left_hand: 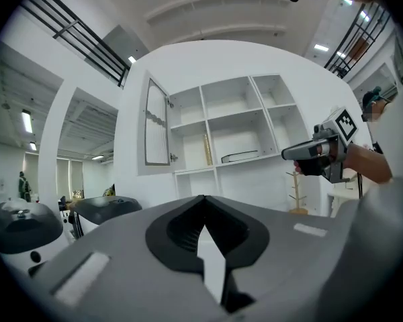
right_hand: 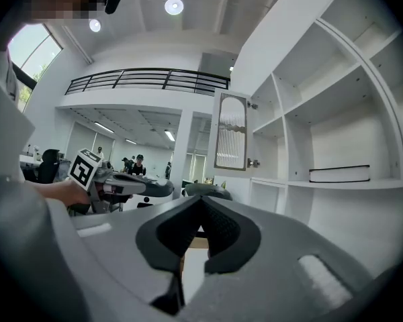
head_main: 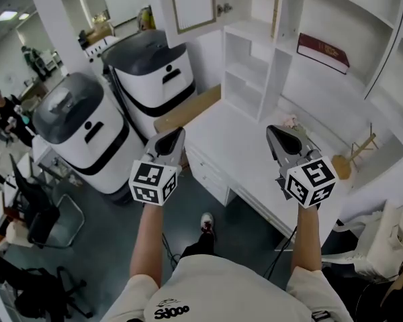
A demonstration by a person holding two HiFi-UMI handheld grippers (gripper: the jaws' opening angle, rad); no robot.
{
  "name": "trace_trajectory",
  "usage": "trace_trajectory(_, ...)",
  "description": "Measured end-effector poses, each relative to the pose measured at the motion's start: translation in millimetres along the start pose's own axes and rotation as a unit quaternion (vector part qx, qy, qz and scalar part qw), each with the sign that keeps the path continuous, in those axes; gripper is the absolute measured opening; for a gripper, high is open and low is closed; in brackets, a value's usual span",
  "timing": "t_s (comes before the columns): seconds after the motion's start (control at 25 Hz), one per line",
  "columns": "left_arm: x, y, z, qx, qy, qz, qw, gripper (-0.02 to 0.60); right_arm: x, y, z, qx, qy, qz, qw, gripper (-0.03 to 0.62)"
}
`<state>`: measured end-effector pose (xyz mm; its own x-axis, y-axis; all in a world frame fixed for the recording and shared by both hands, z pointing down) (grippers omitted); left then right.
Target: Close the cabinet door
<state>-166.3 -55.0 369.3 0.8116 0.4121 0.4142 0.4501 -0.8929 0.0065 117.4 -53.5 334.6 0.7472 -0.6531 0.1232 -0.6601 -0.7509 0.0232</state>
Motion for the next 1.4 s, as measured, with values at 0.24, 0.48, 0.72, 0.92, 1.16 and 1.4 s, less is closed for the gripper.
trace_trajectory(0.24, -64.5, 85.6, -15.3, 0.009, -0.009, -0.015, 0.9998, 0.018, 43.8, 90.4, 20.9, -0.007, -0.001, -0.010, 1.000, 0.002)
trace_trajectory(0.48, -134.9, 152.1, -29.0, 0.023, -0.016, -0.005, 0.9996, 0.020, 76.7, 167.3, 37.3, -0.010, 0.005, -0.023, 1.000, 0.002)
trace_trajectory(0.72, -193.4, 207.6, -40.5, 0.030, -0.022, -0.003, 0.9993, 0.050, 104.4, 225.0, 49.1, -0.015, -0.002, -0.068, 0.998, 0.002)
trace_trajectory(0.92, -231.2, 241.6, -49.1, 0.024, -0.031, 0.021, 0.9990, 0.116, 113.6, 252.4, 61.0, 0.007, 0.011, -0.053, 0.999, 0.002)
trace_trajectory(1.16, -255.4, 271.7, -52.8, 0.021, -0.037, 0.040, 0.9983, 0.141, 122.1, 261.4, 68.3, 0.021, 0.046, -0.002, 0.999, 0.002)
trace_trajectory(1.4, -254.8, 279.1, -51.4, 0.023, -0.074, 0.073, 0.9943, 0.127, 146.8, 247.7, 62.9, -0.008, 0.019, -0.054, 0.998, 0.002)
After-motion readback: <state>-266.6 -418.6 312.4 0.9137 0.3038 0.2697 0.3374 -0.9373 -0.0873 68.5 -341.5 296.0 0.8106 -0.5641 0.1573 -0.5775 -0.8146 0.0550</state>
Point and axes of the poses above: the fingertips, and each gripper's own axes: y forward along the fingers, x to its right, z out of its top, the point moved 7 cm from there along -y, backward along the fingers, and after that the axes turned 15 degrees about y, right-handed, at the moved point
